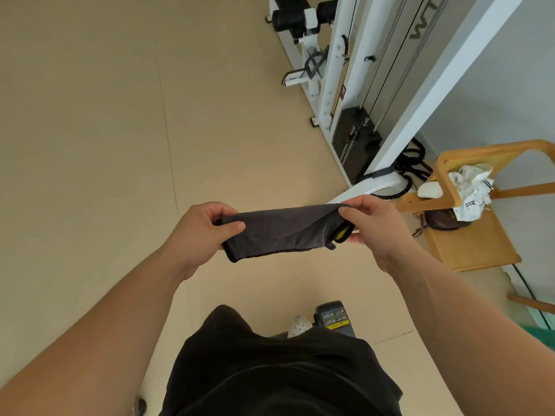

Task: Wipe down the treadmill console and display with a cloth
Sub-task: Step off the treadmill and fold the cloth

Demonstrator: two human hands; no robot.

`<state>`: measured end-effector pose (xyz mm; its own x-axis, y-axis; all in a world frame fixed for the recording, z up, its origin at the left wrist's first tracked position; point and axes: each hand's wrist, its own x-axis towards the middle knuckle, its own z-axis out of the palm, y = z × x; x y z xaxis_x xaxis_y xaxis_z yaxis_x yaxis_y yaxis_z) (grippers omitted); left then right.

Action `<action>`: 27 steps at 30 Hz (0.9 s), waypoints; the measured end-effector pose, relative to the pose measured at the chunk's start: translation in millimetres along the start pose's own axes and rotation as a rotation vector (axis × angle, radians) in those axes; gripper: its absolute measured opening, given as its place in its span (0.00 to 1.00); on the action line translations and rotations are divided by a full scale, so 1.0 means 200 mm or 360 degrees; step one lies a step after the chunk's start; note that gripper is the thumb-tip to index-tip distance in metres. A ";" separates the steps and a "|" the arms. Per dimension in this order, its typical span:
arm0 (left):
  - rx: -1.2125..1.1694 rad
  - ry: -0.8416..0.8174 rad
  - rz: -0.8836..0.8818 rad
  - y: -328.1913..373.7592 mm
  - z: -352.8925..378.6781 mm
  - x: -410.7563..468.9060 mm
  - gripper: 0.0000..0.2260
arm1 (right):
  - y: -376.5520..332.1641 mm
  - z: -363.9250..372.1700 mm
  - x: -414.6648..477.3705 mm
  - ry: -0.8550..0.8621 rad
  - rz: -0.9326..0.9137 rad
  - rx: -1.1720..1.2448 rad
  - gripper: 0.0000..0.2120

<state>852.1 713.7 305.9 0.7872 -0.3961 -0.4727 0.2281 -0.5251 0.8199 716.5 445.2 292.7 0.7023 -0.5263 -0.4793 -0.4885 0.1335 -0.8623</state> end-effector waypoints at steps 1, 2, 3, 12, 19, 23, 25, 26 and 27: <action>0.0025 -0.0009 0.0020 0.01 0.01 0.09 0.05 | 0.00 0.00 0.07 -0.0001 -0.0006 -0.0020 0.03; 0.0065 -0.0039 0.0050 0.02 0.02 0.20 0.06 | 0.00 0.01 0.14 -0.0007 -0.0018 -0.0054 0.03; 0.0110 -0.0077 0.0083 0.03 0.04 0.31 0.07 | 0.00 0.01 0.22 -0.0011 -0.0028 -0.0091 0.03; -0.0013 -0.0095 0.0285 -0.27 0.27 1.58 0.08 | 0.40 0.34 1.15 0.0359 -0.0129 -0.0182 0.04; -0.0052 -0.0328 0.0191 -0.10 0.53 1.84 0.09 | 0.39 0.12 1.36 0.0631 0.0143 0.0280 0.04; 0.0006 -0.0553 0.0254 0.19 0.93 1.87 0.09 | 0.35 -0.17 1.41 0.0705 0.0129 0.0451 0.05; 0.0015 -0.0663 0.0274 0.31 1.21 1.88 0.09 | 0.37 -0.33 1.43 0.0782 0.0113 0.0528 0.04; 0.0025 -0.0708 0.0279 0.37 1.34 1.88 0.09 | 0.38 -0.41 1.43 0.0826 0.0107 0.0570 0.04; 0.0056 -0.0758 0.0294 0.42 1.47 1.87 0.09 | 0.39 -0.49 1.42 0.0874 0.0111 0.0619 0.04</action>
<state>997.6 300.0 102.1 0.4623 -0.7797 -0.4223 0.0836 -0.4358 0.8962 827.0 223.9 104.6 0.2605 -0.8420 -0.4723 -0.2289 0.4214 -0.8775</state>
